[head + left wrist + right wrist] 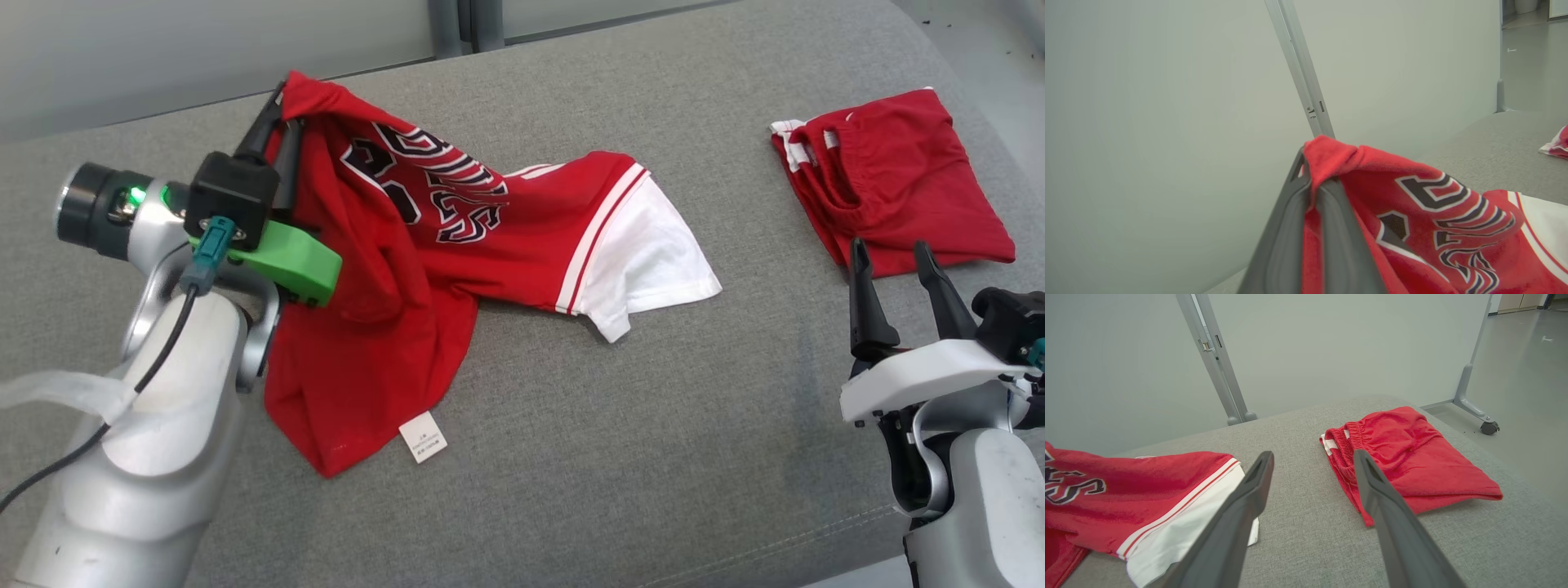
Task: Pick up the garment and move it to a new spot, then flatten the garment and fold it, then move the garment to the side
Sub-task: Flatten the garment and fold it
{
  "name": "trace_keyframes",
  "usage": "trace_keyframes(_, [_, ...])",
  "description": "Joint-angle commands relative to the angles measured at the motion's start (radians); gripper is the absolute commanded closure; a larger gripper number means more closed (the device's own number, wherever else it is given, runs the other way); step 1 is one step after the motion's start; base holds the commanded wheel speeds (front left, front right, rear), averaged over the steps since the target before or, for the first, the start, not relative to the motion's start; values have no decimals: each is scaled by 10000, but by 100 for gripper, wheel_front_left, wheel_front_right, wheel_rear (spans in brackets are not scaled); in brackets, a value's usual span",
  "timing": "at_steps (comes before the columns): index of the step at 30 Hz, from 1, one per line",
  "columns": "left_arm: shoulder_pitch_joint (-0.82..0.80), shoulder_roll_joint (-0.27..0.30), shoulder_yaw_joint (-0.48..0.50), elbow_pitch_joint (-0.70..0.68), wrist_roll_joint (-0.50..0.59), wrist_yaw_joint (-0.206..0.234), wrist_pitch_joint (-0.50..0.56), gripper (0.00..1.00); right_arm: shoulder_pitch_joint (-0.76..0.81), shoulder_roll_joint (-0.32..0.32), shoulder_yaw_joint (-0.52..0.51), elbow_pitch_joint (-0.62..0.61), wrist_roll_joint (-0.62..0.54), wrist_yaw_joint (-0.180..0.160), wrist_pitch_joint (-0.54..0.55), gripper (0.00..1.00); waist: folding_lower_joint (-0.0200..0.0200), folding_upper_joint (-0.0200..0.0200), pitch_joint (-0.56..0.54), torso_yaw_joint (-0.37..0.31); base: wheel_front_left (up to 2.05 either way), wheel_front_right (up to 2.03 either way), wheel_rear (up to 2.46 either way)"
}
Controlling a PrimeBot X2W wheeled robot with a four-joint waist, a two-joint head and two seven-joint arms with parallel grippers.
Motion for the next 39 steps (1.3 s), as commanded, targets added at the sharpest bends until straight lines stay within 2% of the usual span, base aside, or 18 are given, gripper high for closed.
trace_keyframes(1, [-429, 161, 8, 315, 215, 71, -150, 100, -162, -26, 27, -36, 94, 1, -17, 0, 0, 0, 317, -155, 0, 0, 0])
trace_keyframes(4, [-960, 197, -1, 846, 365, 125, -262, 100, -207, -25, 13, -30, 63, 1, -32, 0, 0, 0, 540, -215, 0, 0, 0])
trace_keyframes(10, [-1601, 14, 155, 2334, 5, -5, -93, 100, -342, -25, 60, -53, 83, 1, -51, 0, 0, 0, 884, -302, 0, 0, 0])
trace_keyframes(11, [-1689, 12, 178, 2625, -58, -34, -128, 88, -380, -25, 84, -43, 102, 1, -63, 0, 0, 0, 938, -325, 0, 0, 0])
trace_keyframes(12, [-1776, 8, 201, 2935, -92, -46, -190, 67, -411, -25, 125, -28, 106, 1, -73, 0, 0, 0, 988, -346, 0, 0, 0])
trace_keyframes(13, [-1776, 8, 201, 2935, -92, -46, -190, 67, -411, -25, 125, -28, 106, 1, -73, 0, 0, 0, 988, -346, 0, 0, 0])
trace_keyframes(14, [-1853, -22, 224, 3203, -141, -44, -234, 52, -427, -25, 144, -9, 112, 1, -81, 0, 0, 0, 1035, -361, 0, 0, 0])
trace_keyframes(15, [-1910, -62, 254, 3482, -180, -51, -307, 3, -451, -25, 172, 13, 113, 1, -74, 0, 0, 0, 1072, -369, 0, 0, 0])
trace_keyframes(16, [-1961, -111, 274, 3747, -219, -72, -324, 0, -480, -25, 186, 34, 101, 1, -75, 0, 0, 0, 1101, -370, 0, 0, 0])
trace_keyframes(27, [-2250, -488, 562, 5850, -909, -349, -700, 0, -557, -26, 231, 274, 86, 1, -182, 0, 0, 0, 1011, -33, 0, 0, 0])
trace_keyframes(39, [-727, -1234, 1044, 5626, -1941, -1007, -981, 0, -219, -28, 115, 444, -35, 1, -251, 0, 0, 0, 53, 739, 0, 0, 0])
